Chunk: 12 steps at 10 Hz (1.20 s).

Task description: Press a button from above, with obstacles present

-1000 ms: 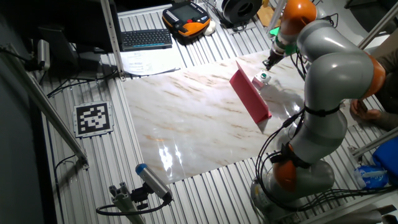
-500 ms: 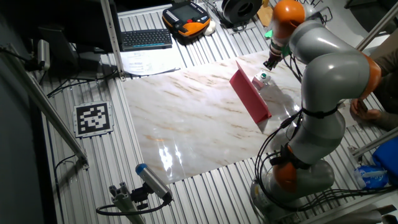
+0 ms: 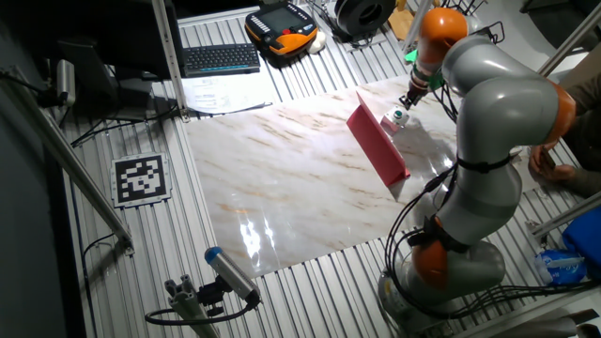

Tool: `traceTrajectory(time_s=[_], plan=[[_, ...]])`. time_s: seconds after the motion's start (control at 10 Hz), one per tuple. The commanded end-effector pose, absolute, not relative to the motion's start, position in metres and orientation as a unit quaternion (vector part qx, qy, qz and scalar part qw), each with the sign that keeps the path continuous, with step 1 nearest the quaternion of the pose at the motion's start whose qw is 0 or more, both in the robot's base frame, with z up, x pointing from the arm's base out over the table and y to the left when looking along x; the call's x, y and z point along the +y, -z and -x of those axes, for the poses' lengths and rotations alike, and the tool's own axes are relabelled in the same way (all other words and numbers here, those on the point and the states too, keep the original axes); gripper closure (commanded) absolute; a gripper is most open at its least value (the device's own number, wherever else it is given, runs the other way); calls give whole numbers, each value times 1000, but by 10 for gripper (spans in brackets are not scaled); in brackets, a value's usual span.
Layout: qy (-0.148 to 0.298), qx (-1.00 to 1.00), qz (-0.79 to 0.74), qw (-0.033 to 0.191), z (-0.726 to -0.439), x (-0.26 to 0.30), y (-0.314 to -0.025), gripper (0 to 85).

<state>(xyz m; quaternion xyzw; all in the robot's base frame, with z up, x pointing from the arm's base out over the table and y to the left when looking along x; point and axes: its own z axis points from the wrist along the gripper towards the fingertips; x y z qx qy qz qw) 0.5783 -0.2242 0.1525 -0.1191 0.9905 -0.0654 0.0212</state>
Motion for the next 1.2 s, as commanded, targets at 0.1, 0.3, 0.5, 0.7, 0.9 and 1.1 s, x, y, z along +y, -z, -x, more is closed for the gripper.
traceTrajectory(time_s=[0.1,0.3,0.5,0.7,0.9,1.1], plan=[[60,991,121,24,-585,-224,-144,510],[57,991,121,26,-586,-223,-138,510],[55,991,119,29,-584,-219,-130,510],[54,991,121,37,-585,-214,-117,510],[51,990,122,39,-582,-216,-112,510],[49,990,123,40,-581,-221,-111,510]])
